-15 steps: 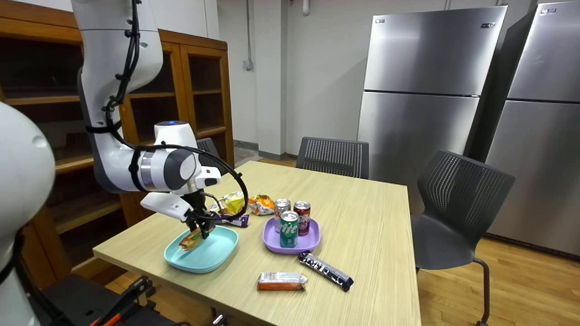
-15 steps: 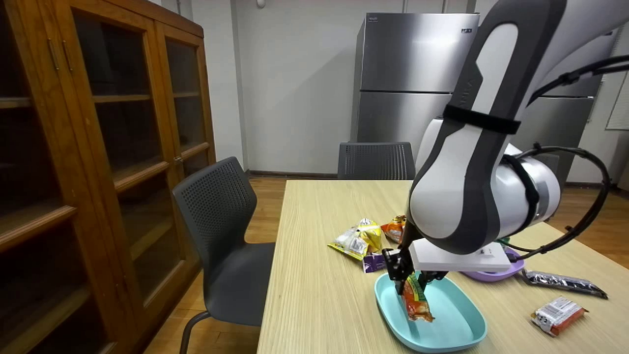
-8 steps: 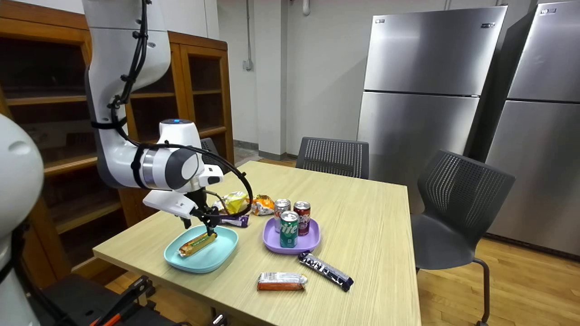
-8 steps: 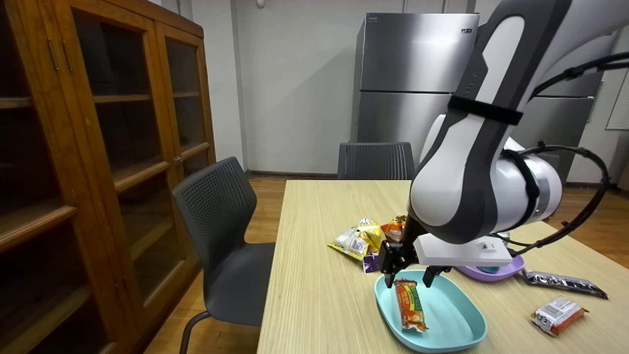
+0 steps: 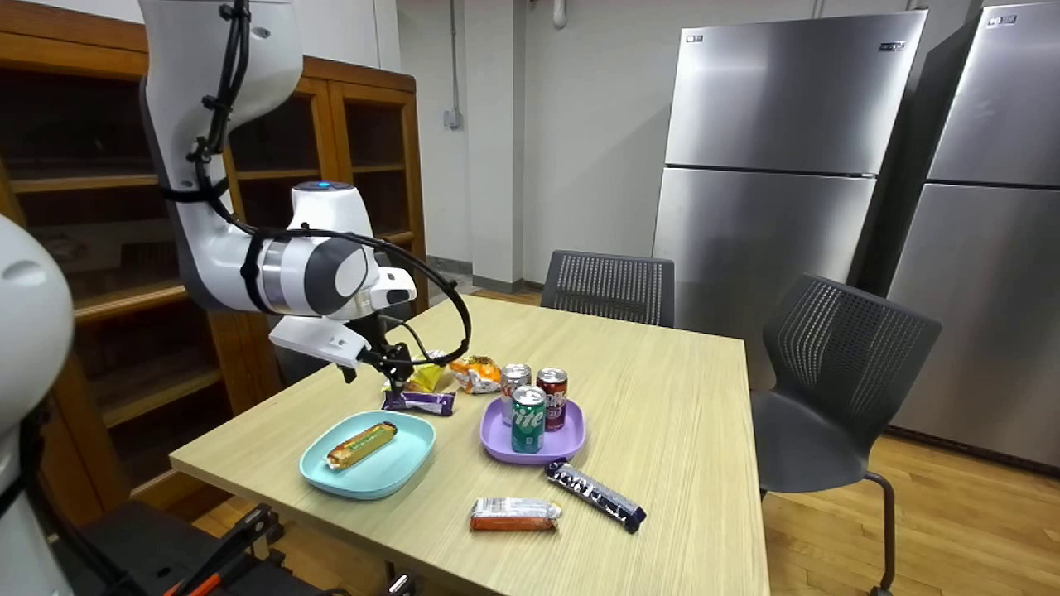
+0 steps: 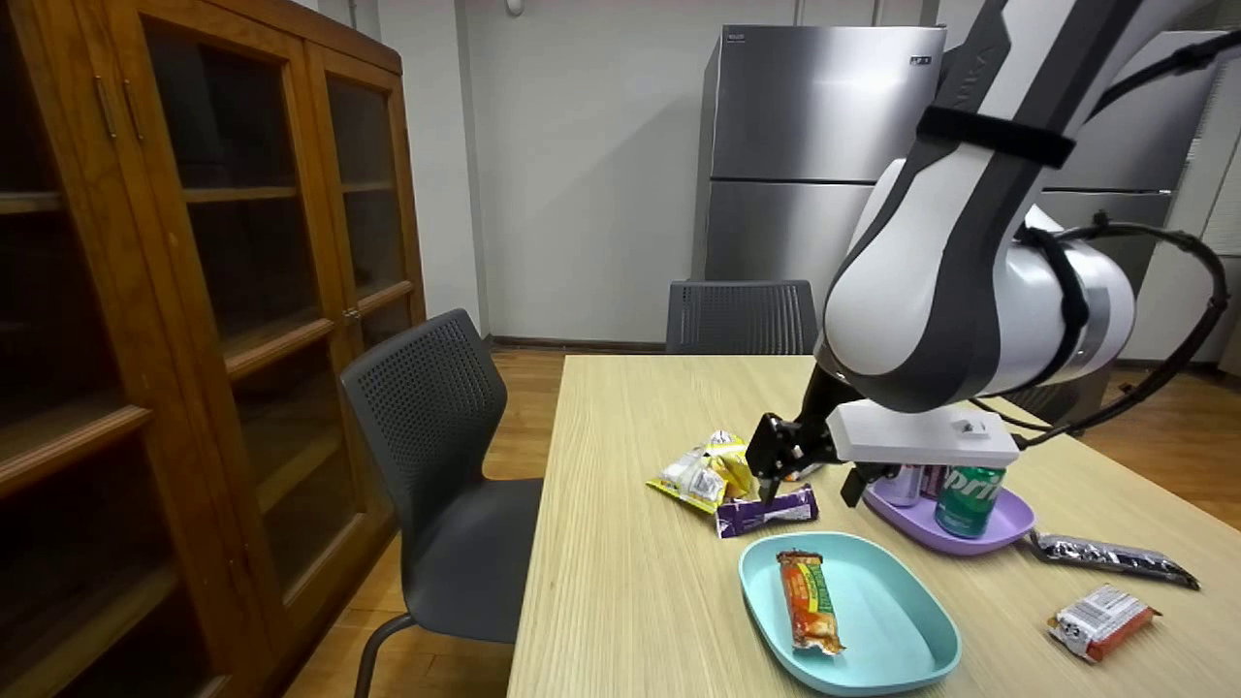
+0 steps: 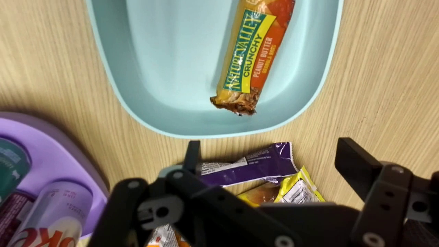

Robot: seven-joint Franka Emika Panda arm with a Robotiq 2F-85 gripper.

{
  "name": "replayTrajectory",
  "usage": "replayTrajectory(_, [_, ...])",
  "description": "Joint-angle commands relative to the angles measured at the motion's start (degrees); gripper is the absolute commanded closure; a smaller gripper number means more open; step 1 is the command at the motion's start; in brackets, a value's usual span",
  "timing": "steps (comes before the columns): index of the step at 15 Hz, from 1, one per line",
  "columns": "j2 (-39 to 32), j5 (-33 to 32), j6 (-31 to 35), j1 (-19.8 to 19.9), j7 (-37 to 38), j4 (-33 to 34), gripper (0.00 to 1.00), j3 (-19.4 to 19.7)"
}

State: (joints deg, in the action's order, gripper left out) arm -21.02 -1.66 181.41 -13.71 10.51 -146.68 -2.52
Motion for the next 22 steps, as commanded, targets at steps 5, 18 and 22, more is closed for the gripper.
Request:
replayTrajectory(5, [9.82, 2.53, -0.62, 4.02, -1.34, -8.83, 0.00, 0.65])
replayTrajectory(18, [4.93, 8.63, 0.89, 6.10, 2.96, -6.23, 0.00, 1.85])
replayTrajectory(22, [0.15, 10.86, 1.37, 3.35, 5.44, -1.72, 0.00, 2.11])
